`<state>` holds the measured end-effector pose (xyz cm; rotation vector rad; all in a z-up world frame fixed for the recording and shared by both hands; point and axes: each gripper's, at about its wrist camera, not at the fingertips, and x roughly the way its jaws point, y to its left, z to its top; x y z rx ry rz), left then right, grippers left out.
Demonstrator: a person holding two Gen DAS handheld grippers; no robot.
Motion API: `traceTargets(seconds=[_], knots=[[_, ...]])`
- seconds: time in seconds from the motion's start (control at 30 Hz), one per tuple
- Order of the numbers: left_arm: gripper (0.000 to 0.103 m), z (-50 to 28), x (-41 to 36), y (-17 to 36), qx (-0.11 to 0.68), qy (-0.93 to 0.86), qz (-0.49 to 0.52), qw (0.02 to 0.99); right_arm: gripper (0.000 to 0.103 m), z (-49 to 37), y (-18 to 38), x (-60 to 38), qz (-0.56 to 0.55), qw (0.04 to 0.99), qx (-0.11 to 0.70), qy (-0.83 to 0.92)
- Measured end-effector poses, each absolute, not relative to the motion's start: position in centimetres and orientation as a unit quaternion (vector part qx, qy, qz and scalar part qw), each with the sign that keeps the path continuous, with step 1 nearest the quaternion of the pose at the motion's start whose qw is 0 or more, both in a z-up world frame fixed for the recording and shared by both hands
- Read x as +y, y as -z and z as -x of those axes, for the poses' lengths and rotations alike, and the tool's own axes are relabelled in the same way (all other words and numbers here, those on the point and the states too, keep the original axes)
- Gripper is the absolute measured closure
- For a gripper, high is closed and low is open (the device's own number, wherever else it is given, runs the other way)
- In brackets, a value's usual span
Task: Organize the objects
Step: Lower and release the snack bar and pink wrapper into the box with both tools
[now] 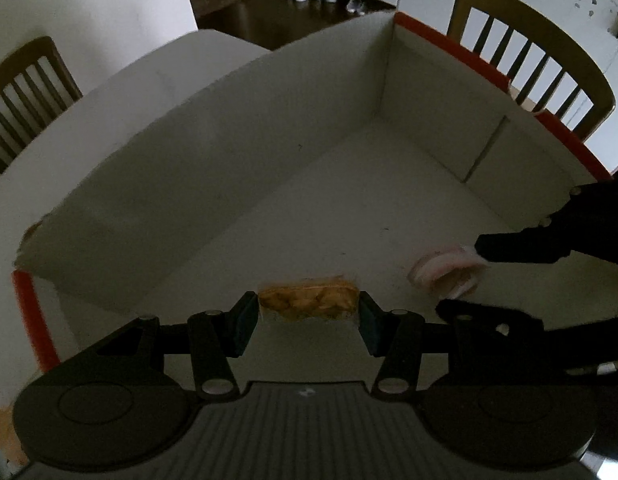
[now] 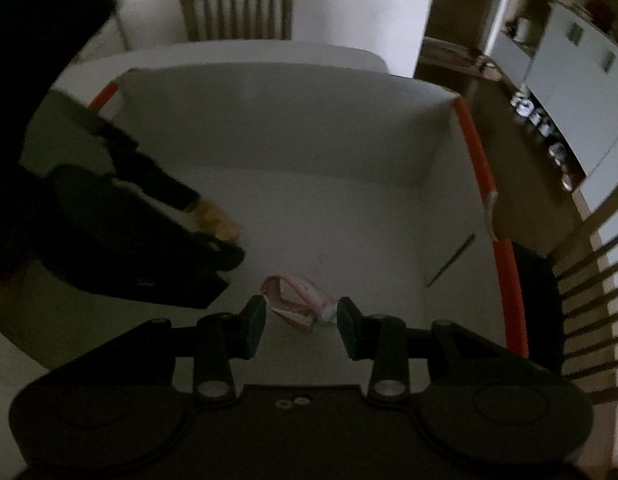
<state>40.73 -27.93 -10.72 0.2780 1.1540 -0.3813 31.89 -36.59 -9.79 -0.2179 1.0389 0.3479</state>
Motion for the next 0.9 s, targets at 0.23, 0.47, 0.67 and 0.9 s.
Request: traceTargets(seconds=[0.23,0.47,0.67,0.9], knots=[[0.051,-41.6,-28.7,12.0,0.574,0.177,-0.128,0.789,0.066,-32.7,10.8,-35.8,0.116,0.834,0.512,-0.168],[0.048,-41.8,-29.0,12.4,0.588,0.166,-0.121,0.783,0.058,-32.9,10.6,-36.4,0.108,0.833,0.516,-0.171],[0.028,-41.4,-28.5,11.6,0.582,0.16,-0.108,0.79,0.053,-32.1,10.0,-37.1,0.101,0.838,0.508,-0.173],[0.024,-41.3,-28.0,10.1,0.563,0.154,-0.104,0.805,0.05,-31.1,8.4,-37.8,0.096,0.847,0.49,-0.181]])
